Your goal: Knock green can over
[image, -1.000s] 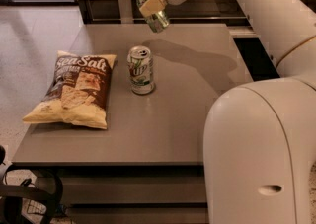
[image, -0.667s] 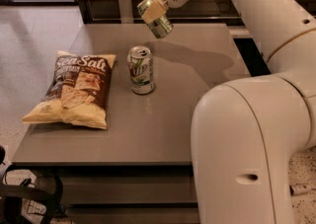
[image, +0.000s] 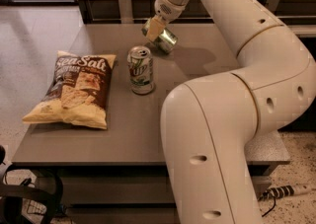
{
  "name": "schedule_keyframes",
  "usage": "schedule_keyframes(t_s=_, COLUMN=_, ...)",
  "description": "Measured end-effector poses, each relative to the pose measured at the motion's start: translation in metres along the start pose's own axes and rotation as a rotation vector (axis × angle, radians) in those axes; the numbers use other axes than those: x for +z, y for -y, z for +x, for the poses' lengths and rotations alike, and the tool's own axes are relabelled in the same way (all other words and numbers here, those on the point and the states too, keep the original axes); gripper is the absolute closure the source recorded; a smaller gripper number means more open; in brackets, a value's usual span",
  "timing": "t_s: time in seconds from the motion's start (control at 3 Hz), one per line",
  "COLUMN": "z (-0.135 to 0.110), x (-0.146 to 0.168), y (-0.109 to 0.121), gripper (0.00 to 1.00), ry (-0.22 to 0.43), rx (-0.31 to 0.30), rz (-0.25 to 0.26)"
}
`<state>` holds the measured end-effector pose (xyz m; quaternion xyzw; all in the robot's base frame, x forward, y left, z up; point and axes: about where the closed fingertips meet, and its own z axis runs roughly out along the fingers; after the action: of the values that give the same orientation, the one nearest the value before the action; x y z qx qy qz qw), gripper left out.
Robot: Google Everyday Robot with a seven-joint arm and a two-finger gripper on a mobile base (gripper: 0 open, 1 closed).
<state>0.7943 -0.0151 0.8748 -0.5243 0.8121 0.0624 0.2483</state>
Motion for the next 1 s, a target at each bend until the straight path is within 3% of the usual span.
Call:
schedule_keyframes(t_s=0.33, z=0.008, x=0.033, y=-0.001, gripper=1.00, ry=-0.101, rx=-0.026, rz=-0.016)
schedule_keyframes(t_s=0.67, z=0.001, x=0.053, y=-0.004, gripper=1.00, ry=-0.088, rx=-0.048, rz=-0.036)
schedule_keyframes(t_s=1.0, z=0.000, x=0.050, y=-0.003, gripper=0.85, ry=-0.088, rx=-0.049, rz=-0.036)
